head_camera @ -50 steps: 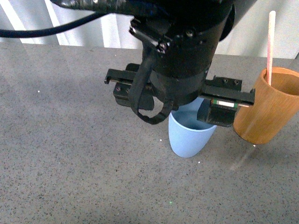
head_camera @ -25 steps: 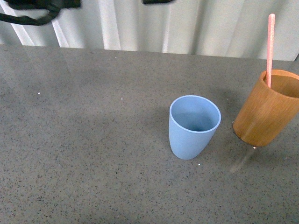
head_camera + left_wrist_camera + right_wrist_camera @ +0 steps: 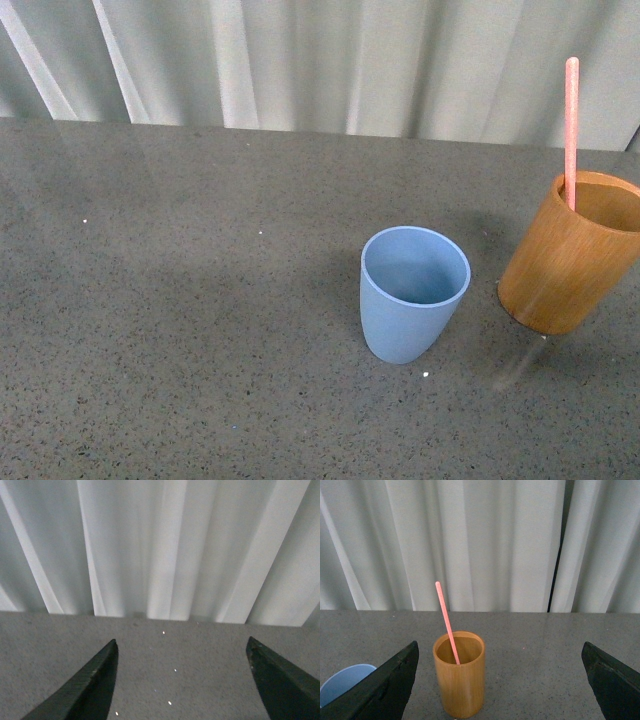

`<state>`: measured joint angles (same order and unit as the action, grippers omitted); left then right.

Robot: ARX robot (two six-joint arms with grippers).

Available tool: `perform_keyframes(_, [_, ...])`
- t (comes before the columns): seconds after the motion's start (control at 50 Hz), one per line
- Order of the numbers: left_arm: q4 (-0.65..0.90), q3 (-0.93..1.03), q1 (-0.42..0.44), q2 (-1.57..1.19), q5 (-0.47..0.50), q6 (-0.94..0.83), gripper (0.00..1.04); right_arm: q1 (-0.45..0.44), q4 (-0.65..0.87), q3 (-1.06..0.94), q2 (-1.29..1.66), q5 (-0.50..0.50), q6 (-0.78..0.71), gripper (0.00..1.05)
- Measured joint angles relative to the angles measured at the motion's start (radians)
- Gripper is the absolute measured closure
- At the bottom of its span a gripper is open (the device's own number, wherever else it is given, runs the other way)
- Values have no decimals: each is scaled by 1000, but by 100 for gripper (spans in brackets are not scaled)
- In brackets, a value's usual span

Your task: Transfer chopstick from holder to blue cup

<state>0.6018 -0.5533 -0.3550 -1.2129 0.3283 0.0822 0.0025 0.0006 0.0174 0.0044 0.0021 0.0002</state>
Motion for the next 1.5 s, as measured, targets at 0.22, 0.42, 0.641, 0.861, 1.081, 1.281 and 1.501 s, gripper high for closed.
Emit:
perform_keyframes(0.22, [106, 216, 112, 162, -85, -60, 69, 0, 0, 0, 0, -1, 0, 10])
perform_keyframes(0.42, [106, 317, 166, 259, -150, -70, 99, 0, 0, 0, 0, 0, 0, 10])
perform_keyframes(0.641, [68, 412, 230, 393, -203, -74, 101, 0, 0, 0, 0, 0, 0, 10])
perform_keyframes(0.861, [2, 466, 300, 516, -291, -75, 101, 0, 0, 0, 0, 0, 0, 10])
perform_keyframes(1.081, [-82, 503, 352, 638, -326, -75, 101, 0, 0, 0, 0, 0, 0, 10])
perform_keyframes(1.281, [-96, 535, 353, 703, -328, -75, 101, 0, 0, 0, 0, -1, 0, 10])
perform_keyframes(1.501, [-188, 535, 353, 804, -328, -75, 101, 0, 0, 0, 0, 0, 0, 10])
